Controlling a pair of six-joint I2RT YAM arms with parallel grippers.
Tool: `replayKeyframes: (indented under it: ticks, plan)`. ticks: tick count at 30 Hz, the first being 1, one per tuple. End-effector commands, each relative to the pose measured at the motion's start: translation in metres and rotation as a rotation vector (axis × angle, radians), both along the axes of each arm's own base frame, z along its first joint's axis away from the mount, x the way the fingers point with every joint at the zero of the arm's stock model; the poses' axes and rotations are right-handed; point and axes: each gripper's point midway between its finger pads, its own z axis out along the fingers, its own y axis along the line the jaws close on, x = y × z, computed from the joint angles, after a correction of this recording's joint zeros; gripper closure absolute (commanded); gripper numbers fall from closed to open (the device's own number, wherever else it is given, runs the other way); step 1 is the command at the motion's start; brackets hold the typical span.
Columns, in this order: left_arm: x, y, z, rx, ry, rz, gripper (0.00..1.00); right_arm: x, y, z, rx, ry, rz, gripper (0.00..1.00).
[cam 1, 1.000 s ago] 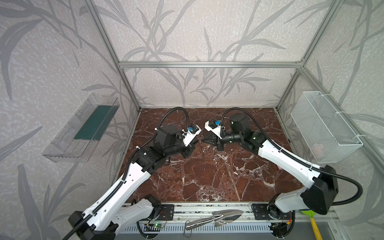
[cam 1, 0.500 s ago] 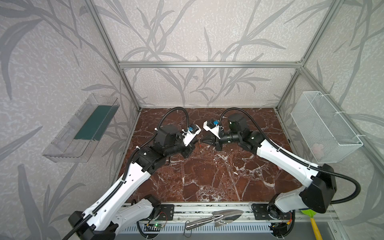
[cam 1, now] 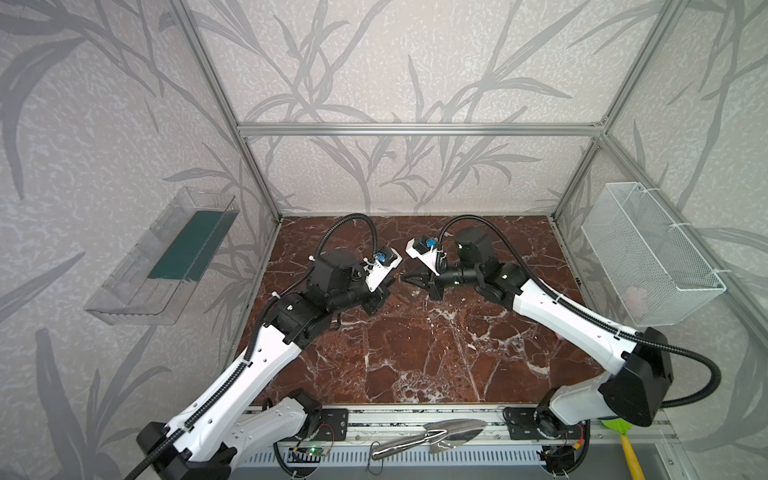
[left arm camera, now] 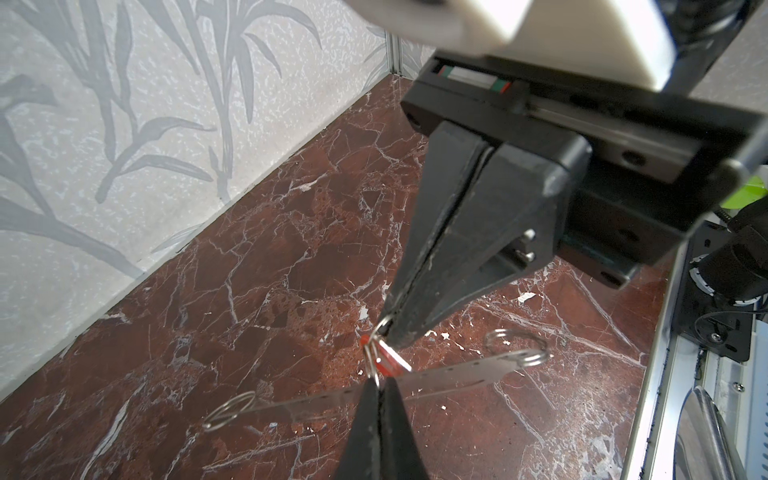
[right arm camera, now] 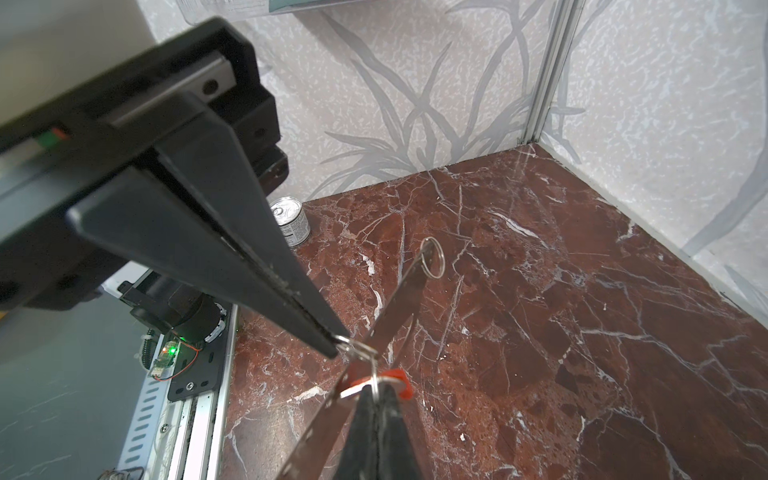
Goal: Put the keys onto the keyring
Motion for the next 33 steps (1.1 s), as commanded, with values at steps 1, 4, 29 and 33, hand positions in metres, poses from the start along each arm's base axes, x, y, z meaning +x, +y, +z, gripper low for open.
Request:
replayKeyframes:
  ticks: [1,4,29,33]
  plan:
    - [-0.006,-0.004,-0.001,0.001,-0.007,-0.04,1.0,0.011,0.002,0.02,0.042,-0.037,-0.036,1.0]
    - [-0.006,-0.004,-0.001,0.001,-0.01,-0.039,1.0,0.012,0.002,0.016,0.032,-0.017,-0.041,1.0]
    - [-0.008,-0.002,0.004,-0.011,-0.043,-0.036,1.0,0.008,-0.014,0.023,0.058,-0.039,-0.061,0.68]
    - [-0.015,-0.004,0.006,-0.03,-0.052,-0.068,1.0,-0.004,-0.015,0.027,0.097,-0.051,0.006,0.75]
